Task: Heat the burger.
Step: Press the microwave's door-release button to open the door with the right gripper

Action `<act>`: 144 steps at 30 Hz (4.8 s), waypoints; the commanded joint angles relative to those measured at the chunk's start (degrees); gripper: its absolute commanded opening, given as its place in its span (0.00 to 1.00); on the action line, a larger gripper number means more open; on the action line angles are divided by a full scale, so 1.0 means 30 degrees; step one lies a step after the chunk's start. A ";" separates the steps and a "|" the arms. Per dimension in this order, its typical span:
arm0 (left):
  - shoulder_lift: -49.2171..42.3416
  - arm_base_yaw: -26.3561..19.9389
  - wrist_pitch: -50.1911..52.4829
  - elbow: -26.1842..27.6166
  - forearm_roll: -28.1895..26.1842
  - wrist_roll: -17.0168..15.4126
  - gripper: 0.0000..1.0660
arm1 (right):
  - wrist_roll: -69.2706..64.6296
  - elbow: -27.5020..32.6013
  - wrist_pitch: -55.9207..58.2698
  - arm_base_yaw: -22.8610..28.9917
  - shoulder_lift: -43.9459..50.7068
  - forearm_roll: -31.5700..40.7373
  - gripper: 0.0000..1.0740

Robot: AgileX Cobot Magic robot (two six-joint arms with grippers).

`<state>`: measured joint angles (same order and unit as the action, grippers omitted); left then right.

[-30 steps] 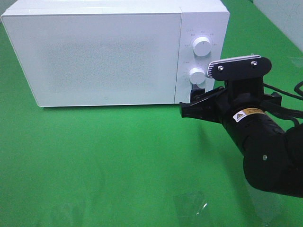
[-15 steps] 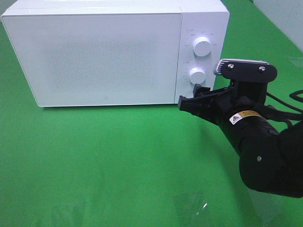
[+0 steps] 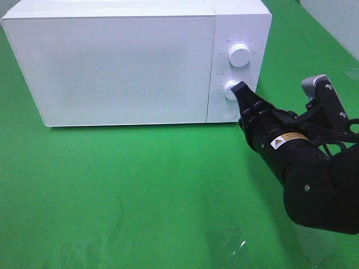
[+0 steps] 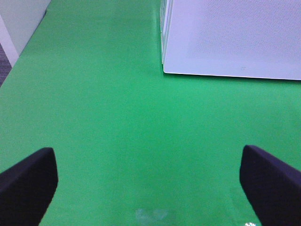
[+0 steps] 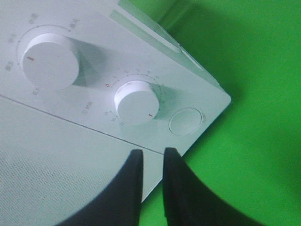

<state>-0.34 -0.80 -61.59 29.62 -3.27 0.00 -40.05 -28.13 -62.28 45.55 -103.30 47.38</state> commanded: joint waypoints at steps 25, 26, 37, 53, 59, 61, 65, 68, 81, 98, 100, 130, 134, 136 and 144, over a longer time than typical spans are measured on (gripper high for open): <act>-0.0306 0.0000 0.0153 -0.0019 -0.0134 0.0000 0.94 | -1.2128 -0.0917 0.4794 -0.2617 -0.0306 -0.3514 0.00; -0.0306 0.0000 0.0153 -0.0019 -0.0134 0.0000 0.94 | -1.2128 -0.0917 0.4794 -0.2617 -0.0306 -0.3514 0.00; -0.0306 0.0000 0.0153 -0.0019 -0.0134 0.0000 0.94 | -1.3713 -0.3209 0.4374 -0.3209 -0.3170 -0.4794 0.00; -0.0286 0.0000 0.0153 -0.0019 -0.0134 0.0000 0.94 | -1.3732 -0.5252 0.4565 -0.4947 -0.4756 -0.6665 0.00; -0.0286 0.0000 0.0153 -0.0019 -0.0134 0.0000 0.94 | -1.3770 -0.5710 0.4507 -0.4947 -0.5176 -0.6685 0.00; -0.0286 0.0000 0.0153 -0.0019 -0.0134 0.0000 0.94 | -1.3713 -0.5710 0.4316 -0.4985 -0.5176 -0.6685 0.00; -0.0286 0.0000 0.0153 -0.0019 -0.0134 0.0000 0.94 | -1.3636 -0.5710 0.4316 -0.5176 -0.5176 -0.6685 0.00; -0.0286 0.0000 0.0153 -0.0019 -0.0134 0.0000 0.94 | -1.3579 -0.5710 0.4068 -0.5176 -0.5176 -0.6780 0.00; -0.0286 0.0000 0.0153 -0.0019 -0.0134 0.0000 0.94 | -1.3465 -0.6455 0.3323 -0.5176 -0.6054 -0.7047 0.00; -0.0286 0.0000 0.0153 -0.0019 -0.0134 0.0000 0.94 | -1.2433 -0.6952 0.0153 -0.5176 -0.6685 -0.6092 0.00; -0.0286 0.0000 0.0153 -0.0019 -0.0134 0.0000 0.94 | -1.2433 -0.7028 -0.0038 -0.5176 -0.6685 -0.6092 0.00; -0.0286 0.0000 0.0153 -0.0019 -0.0134 0.0000 0.94 | -1.1650 -1.0581 -0.4450 -0.6283 -0.7620 -0.6837 0.00; -0.0286 0.0000 0.0153 -0.0019 -0.0134 0.0000 0.94 | -1.1497 -1.0581 -0.4507 -0.6283 -0.7620 -0.6685 0.00; -0.0286 0.0000 0.0153 -0.0019 -0.0134 0.0000 0.94 | -1.1497 -1.0581 -0.4488 -0.6283 -0.7620 -0.6685 0.00; -0.0286 0.0000 0.0153 -0.0019 -0.0134 0.0000 0.94 | -1.1516 -1.0562 -0.3667 -0.6283 -0.7620 -0.6627 0.00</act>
<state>-0.34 -0.80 -61.59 29.62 -3.27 0.00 -75.52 -52.60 -51.34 30.19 -126.11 31.86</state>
